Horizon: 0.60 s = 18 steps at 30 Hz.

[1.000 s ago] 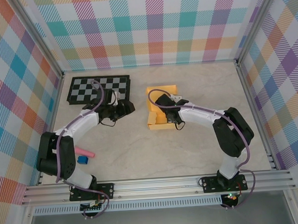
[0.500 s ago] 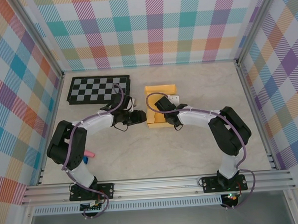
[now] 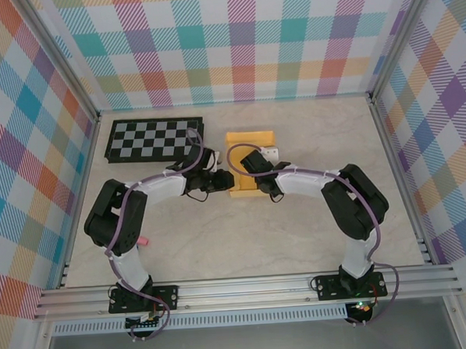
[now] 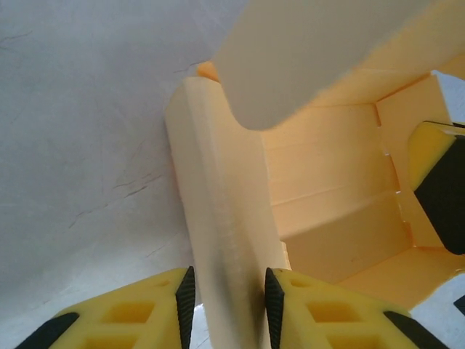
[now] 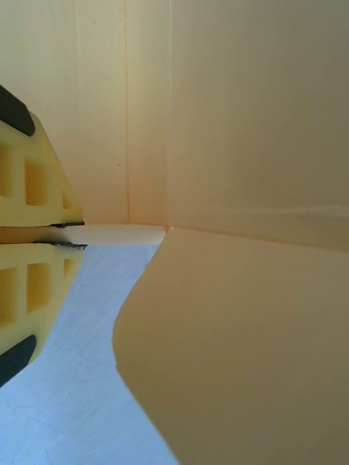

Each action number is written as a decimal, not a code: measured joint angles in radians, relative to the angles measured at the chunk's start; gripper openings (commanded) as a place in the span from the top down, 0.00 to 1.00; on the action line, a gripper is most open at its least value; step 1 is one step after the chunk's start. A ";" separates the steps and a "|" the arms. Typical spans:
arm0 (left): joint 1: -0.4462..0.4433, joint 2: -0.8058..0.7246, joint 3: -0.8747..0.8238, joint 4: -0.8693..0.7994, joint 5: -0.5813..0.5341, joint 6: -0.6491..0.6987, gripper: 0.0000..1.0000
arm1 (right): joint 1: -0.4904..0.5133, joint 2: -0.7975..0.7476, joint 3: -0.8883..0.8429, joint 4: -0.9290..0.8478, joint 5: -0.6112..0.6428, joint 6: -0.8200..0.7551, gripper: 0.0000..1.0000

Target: Fold the paper box

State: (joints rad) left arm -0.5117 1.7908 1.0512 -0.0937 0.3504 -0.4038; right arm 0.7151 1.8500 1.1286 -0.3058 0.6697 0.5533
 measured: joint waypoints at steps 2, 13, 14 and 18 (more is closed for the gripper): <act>-0.014 0.002 0.008 -0.002 -0.023 0.004 0.79 | 0.000 0.015 0.014 -0.001 0.000 0.009 0.93; -0.066 0.041 0.111 -0.108 -0.197 0.040 0.76 | -0.001 0.034 0.038 -0.021 0.004 0.078 0.93; -0.071 0.046 0.117 -0.116 -0.209 0.047 0.77 | -0.001 0.034 0.038 -0.024 0.005 0.084 0.93; -0.079 0.075 0.146 -0.143 -0.251 0.063 0.76 | 0.000 0.034 0.038 -0.024 0.004 0.098 0.92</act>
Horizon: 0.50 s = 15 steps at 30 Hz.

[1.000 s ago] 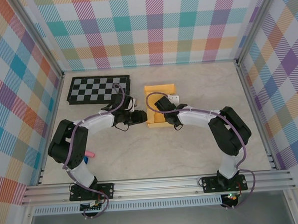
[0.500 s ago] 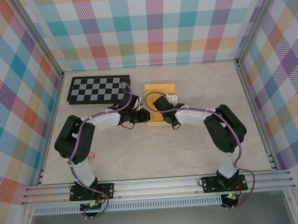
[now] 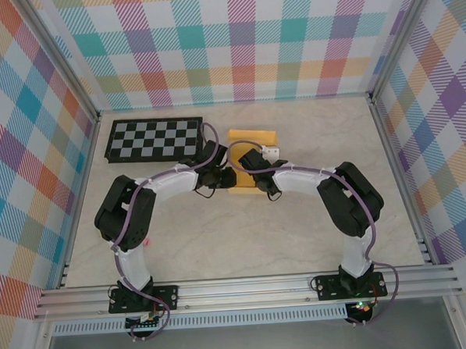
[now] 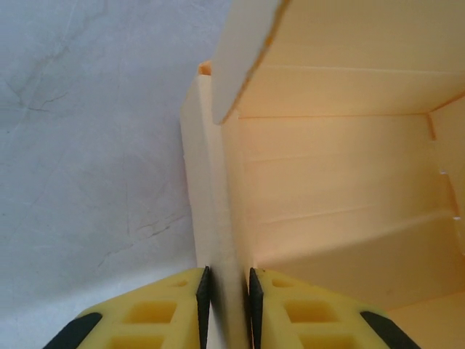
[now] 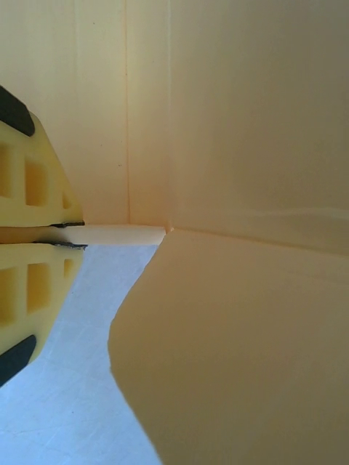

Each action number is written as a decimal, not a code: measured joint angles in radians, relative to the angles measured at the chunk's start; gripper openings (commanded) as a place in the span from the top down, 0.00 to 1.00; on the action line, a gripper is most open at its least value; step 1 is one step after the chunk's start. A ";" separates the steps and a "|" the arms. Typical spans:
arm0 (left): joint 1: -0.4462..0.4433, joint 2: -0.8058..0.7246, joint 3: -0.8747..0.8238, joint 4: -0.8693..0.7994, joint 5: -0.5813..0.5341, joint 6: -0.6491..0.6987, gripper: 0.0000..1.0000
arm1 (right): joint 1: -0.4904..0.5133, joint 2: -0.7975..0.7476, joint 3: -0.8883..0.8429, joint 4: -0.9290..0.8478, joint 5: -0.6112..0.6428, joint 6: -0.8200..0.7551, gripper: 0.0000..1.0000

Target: Fold the paper box

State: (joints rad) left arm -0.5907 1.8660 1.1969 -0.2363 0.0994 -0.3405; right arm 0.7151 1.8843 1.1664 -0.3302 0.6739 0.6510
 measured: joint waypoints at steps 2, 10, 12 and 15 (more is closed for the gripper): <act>-0.004 0.018 0.014 -0.016 -0.027 0.009 0.73 | 0.002 0.000 0.000 0.000 -0.001 0.005 0.92; -0.028 0.051 0.048 -0.077 -0.100 0.024 0.80 | 0.022 0.005 0.000 0.002 0.003 0.023 0.93; -0.030 0.058 0.055 -0.082 -0.121 0.024 0.90 | 0.022 0.006 0.000 0.005 0.005 0.023 0.92; -0.031 0.069 0.068 -0.089 -0.156 0.025 0.95 | 0.024 0.008 0.002 0.009 0.007 0.031 0.92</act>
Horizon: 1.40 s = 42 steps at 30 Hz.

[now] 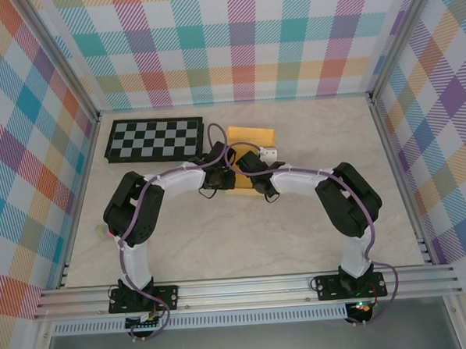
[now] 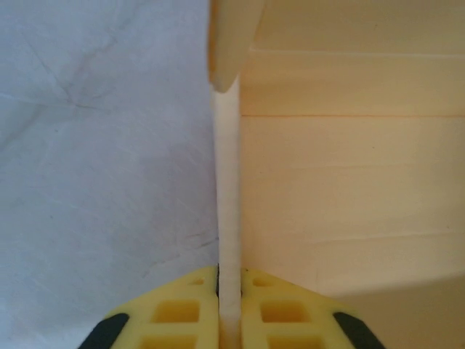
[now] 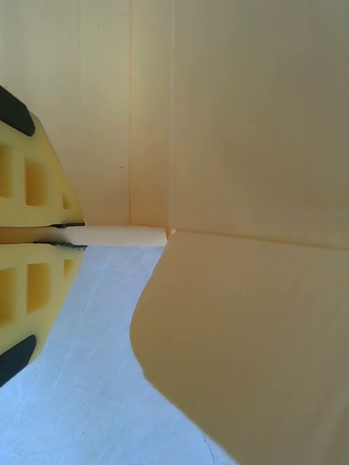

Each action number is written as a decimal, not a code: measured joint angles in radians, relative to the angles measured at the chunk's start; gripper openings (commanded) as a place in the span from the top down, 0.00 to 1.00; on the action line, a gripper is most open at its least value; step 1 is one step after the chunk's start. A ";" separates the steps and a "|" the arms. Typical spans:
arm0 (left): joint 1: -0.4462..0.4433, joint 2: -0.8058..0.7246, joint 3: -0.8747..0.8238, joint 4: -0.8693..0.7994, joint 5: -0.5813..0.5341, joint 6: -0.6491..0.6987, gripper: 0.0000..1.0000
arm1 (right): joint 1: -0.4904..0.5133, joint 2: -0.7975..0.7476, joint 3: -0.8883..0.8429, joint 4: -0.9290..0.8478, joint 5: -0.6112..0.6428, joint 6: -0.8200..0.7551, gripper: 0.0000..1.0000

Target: Fold the paper box

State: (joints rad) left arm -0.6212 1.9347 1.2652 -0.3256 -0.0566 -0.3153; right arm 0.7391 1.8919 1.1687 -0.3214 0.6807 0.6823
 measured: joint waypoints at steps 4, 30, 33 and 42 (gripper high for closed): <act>-0.004 0.008 0.014 -0.013 -0.033 0.006 0.97 | 0.001 0.008 0.011 -0.006 -0.003 0.015 0.76; -0.019 0.035 0.014 0.032 -0.159 0.006 0.98 | -0.154 -0.381 -0.173 -0.083 -0.378 0.024 0.47; -0.019 0.035 0.013 0.032 -0.166 0.000 0.98 | -0.222 -0.416 -0.287 -0.004 -0.518 0.010 0.44; -0.019 0.034 0.011 0.022 -0.195 -0.034 1.00 | -0.355 -0.377 -0.356 0.220 -0.815 0.016 0.53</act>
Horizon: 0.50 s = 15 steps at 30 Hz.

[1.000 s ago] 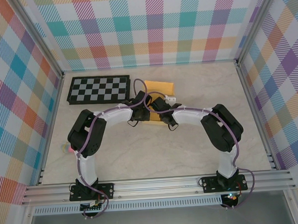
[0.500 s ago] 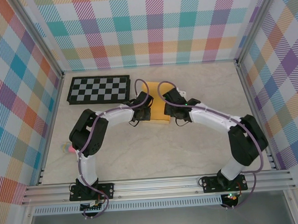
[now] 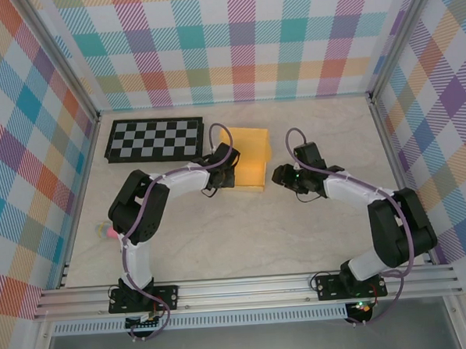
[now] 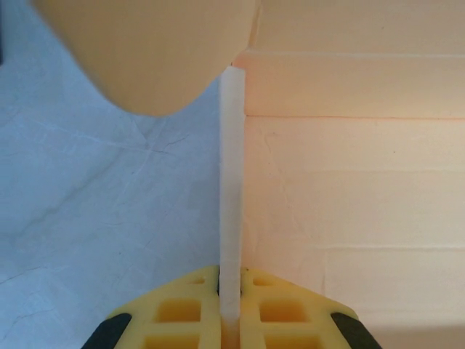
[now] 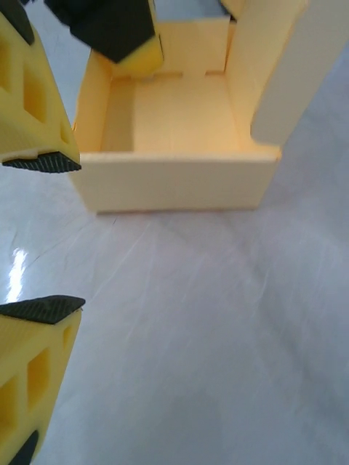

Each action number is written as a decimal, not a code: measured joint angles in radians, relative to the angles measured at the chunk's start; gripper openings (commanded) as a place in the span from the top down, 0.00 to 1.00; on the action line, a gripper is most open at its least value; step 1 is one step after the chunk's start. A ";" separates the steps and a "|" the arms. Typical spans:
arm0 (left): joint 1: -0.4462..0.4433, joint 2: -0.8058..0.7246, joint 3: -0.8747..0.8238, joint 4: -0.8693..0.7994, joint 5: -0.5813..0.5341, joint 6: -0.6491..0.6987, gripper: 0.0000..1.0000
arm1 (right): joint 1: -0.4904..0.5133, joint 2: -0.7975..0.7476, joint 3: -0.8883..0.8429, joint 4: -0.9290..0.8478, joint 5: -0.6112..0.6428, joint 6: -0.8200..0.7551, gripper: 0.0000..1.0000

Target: Fold the paper box

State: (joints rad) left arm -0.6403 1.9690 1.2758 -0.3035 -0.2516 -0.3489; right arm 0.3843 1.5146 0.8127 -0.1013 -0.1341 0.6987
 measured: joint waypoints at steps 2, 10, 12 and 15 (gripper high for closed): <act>0.000 -0.001 0.000 -0.016 -0.024 -0.022 1.00 | 0.006 0.043 0.000 0.060 -0.021 -0.019 0.54; -0.001 -0.001 0.014 -0.095 -0.102 -0.117 0.99 | 0.094 0.191 0.144 0.063 0.067 -0.193 0.64; -0.002 -0.001 0.017 -0.107 -0.109 -0.138 1.00 | 0.115 0.212 0.206 0.056 0.096 -0.235 0.65; -0.002 -0.001 0.018 -0.115 -0.113 -0.161 0.99 | 0.138 0.237 0.262 0.051 0.127 -0.283 0.69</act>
State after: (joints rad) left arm -0.6422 1.9682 1.2934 -0.4183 -0.3649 -0.5098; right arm 0.5220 1.7519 1.0748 -0.0498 -0.0074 0.4156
